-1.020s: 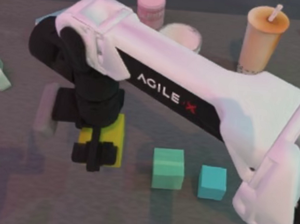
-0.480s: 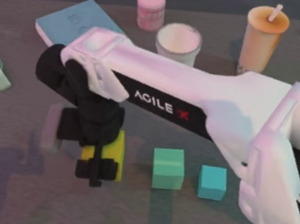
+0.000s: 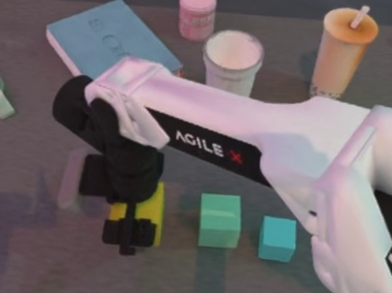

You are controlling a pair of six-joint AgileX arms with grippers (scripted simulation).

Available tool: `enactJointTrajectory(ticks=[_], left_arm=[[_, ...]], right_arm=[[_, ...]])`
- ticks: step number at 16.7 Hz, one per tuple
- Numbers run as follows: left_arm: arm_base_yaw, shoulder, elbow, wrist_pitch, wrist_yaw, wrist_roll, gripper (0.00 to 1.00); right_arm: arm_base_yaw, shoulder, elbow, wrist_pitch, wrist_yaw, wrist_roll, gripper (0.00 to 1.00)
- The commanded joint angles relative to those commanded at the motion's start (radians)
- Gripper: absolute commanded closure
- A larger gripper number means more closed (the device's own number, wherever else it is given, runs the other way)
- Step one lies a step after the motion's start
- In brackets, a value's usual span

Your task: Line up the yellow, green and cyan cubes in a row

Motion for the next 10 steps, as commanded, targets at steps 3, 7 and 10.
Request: enactJointTrajectory(ticks=[3, 7, 10], left_arm=[[0.000, 0.000, 0.000, 0.000, 0.000, 0.000, 0.00], [0.000, 0.000, 0.000, 0.000, 0.000, 0.000, 0.00], [0.000, 0.000, 0.000, 0.000, 0.000, 0.000, 0.00]], right_arm=[[0.000, 0.000, 0.000, 0.000, 0.000, 0.000, 0.77], [0.000, 0.000, 0.000, 0.000, 0.000, 0.000, 0.47], [0.000, 0.000, 0.000, 0.000, 0.000, 0.000, 0.25]])
